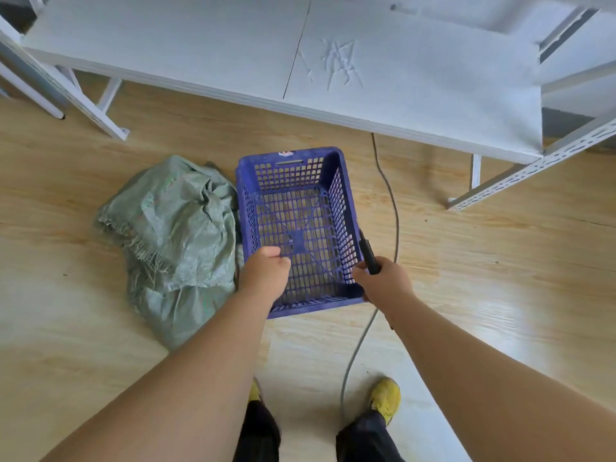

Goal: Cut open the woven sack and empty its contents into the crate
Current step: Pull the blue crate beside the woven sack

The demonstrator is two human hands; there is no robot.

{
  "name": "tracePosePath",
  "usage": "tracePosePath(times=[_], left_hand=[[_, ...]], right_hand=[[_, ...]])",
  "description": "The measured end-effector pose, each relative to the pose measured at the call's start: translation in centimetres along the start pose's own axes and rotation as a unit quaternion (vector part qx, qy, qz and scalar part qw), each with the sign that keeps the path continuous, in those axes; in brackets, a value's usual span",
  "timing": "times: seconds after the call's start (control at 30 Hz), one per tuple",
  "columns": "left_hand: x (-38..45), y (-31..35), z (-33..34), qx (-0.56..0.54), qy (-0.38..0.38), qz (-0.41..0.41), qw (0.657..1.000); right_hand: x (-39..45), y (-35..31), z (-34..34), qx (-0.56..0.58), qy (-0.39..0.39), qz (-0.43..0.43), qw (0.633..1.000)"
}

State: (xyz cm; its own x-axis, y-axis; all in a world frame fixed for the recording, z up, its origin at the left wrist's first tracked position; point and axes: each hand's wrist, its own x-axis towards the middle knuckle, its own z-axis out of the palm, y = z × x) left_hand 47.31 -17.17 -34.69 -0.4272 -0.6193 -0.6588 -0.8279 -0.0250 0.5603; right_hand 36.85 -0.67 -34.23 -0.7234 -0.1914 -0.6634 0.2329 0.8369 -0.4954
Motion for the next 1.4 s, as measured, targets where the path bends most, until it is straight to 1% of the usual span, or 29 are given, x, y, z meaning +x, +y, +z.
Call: tracePosePath(times=[0.07,0.13,0.23,0.37,0.47,0.57,0.67,0.8,0.9,1.03,1.17,1.27,1.3,1.33,1.37,1.4], left_hand=[[2.5,-1.5,2.5,0.034,0.008,-0.002,0.999],[5.2,-2.7,5.1,0.045,0.026,0.0,0.999],[9.3,-4.8,8.6,0.083,0.081,0.02,0.993],[14.6,-8.5,11.9,0.191,0.136,0.041,0.971],[18.8,-10.8,13.1,0.251,0.185,0.041,0.949],[22.8,-12.0,13.6,0.244,0.247,0.015,0.938],[25.7,-12.5,14.1,0.199,0.267,-0.031,0.942],[27.2,-12.3,14.9,0.212,0.288,-0.047,0.933],[27.3,-11.2,14.6,0.181,0.278,-0.057,0.941],[25.8,-10.0,14.3,0.154,0.234,-0.045,0.959],[24.8,-8.8,16.3,0.152,0.191,0.011,0.97],[23.9,-7.9,17.6,0.143,0.166,0.08,0.973],[23.8,-7.8,17.7,0.117,0.137,0.111,0.977],[23.7,-7.6,17.5,0.077,0.091,0.142,0.983],[23.5,-7.6,17.0,0.028,0.039,0.166,0.985],[23.2,-7.5,16.4,-0.016,-0.004,0.182,0.983]], right_hand=[[3.1,1.5,1.2,-0.036,0.016,-0.011,0.999],[6.4,3.2,2.6,-0.088,0.03,-0.03,0.995],[11.2,6.1,5.4,-0.156,0.046,-0.048,0.986],[16.3,9.3,9.2,-0.214,0.085,-0.043,0.972],[19.7,10.7,11.3,-0.283,0.11,-0.042,0.952],[23.3,10.5,12.2,-0.323,0.137,-0.051,0.935],[26.3,10.1,12.8,-0.307,0.154,-0.072,0.936],[27.8,10.2,13.6,-0.312,0.188,-0.1,0.926],[28.1,10.3,13.3,-0.326,0.204,-0.109,0.917],[28.1,11.2,11.8,-0.322,0.201,-0.099,0.92],[28.6,12.7,9.6,-0.33,0.221,-0.057,0.916],[28.5,14.1,7.8,-0.337,0.222,-0.002,0.915],[28.4,14.3,7.3,-0.334,0.225,0.021,0.915],[28.2,14.2,7.0,-0.33,0.234,0.035,0.914],[28.0,13.8,6.9,-0.32,0.248,0.026,0.914],[27.7,13.2,7.1,-0.302,0.26,-0.007,0.917]])
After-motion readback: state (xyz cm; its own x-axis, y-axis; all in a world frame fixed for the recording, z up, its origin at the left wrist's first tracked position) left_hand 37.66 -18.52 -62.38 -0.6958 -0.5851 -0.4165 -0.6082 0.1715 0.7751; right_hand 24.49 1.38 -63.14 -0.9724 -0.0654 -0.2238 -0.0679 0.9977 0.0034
